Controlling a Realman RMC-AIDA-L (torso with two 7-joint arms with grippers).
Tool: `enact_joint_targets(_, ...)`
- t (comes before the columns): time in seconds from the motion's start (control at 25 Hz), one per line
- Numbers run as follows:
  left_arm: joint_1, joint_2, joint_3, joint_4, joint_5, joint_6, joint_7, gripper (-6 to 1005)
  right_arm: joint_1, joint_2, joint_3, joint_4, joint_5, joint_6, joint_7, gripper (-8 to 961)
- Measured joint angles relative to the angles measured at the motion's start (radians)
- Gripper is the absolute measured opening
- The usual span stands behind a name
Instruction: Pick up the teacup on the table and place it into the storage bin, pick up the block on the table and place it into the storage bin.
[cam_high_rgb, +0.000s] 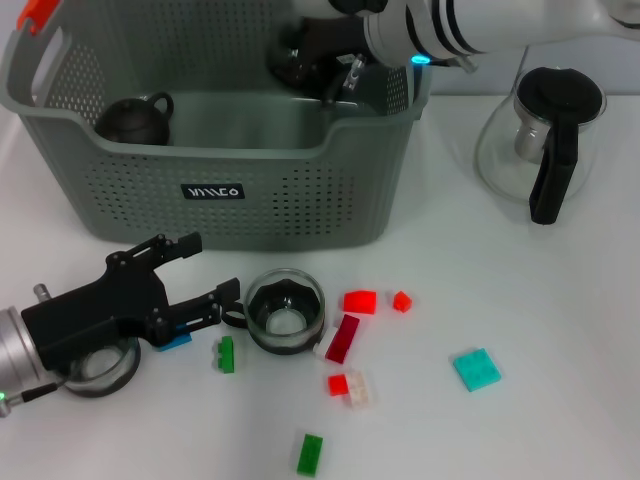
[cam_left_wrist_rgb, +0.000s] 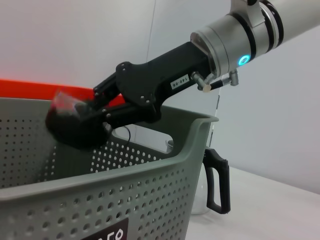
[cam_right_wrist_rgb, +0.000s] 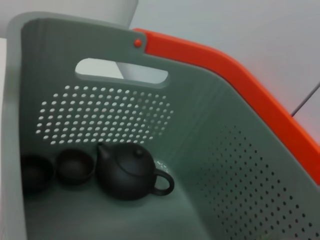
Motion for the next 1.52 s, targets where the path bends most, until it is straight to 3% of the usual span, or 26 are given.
enact_joint_targets(0.16, 0.004, -0.001, 0.0, 0.0, 0.0, 0.002, 0.0, 827, -0.002, -0.002, -0.001, -0.01, 0.0, 0.001, 0.012, 190)
enact_joint_targets(0.36, 0.009, -0.002, 0.0, 0.0, 0.0, 0.007, 0.0, 827, -0.03, -0.002, -0.001, -0.06, 0.0, -0.009, 0.027, 417)
enact_joint_targets(0.44, 0.012, -0.002, 0.0, 0.0, 0.0, 0.01, 0.0, 827, -0.062, -0.002, -0.001, -0.118, 0.002, -0.021, 0.034, 582)
enact_joint_targets(0.48, 0.013, -0.002, 0.0, 0.002, -0.001, 0.013, 0.0, 827, -0.091, -0.002, 0.001, -0.175, 0.006, -0.041, 0.041, 665)
enact_joint_targets(0.64, 0.021, 0.004, -0.001, 0.007, -0.012, 0.043, 0.0, 828, -0.221, -0.004, 0.018, -0.404, 0.09, -0.163, 0.058, 735)
enact_joint_targets(0.76, 0.03, 0.007, -0.006, 0.016, -0.017, 0.065, 0.0, 828, -0.355, -0.006, 0.058, -0.585, 0.24, -0.316, 0.014, 788)
enact_joint_targets(0.88, 0.036, 0.009, -0.011, 0.024, -0.017, 0.081, -0.001, 828, -0.469, -0.006, 0.122, -0.677, 0.393, -0.522, -0.062, 841)
enact_joint_targets(1.04, 0.057, 0.016, -0.008, 0.076, -0.003, 0.152, -0.005, 827, -0.601, -0.007, 0.225, -0.68, 0.552, -0.837, -0.184, 835)
enact_joint_targets(1.28, 0.071, 0.018, 0.001, 0.238, 0.065, 0.275, -0.049, 828, -0.755, -0.006, 0.248, -0.649, 0.502, -1.108, -0.287, 826)
enact_joint_targets(1.52, 0.073, -0.008, 0.016, 0.479, 0.17, 0.303, -0.14, 828, -0.763, -0.004, 0.245, -0.536, 0.412, -1.177, -0.319, 826)
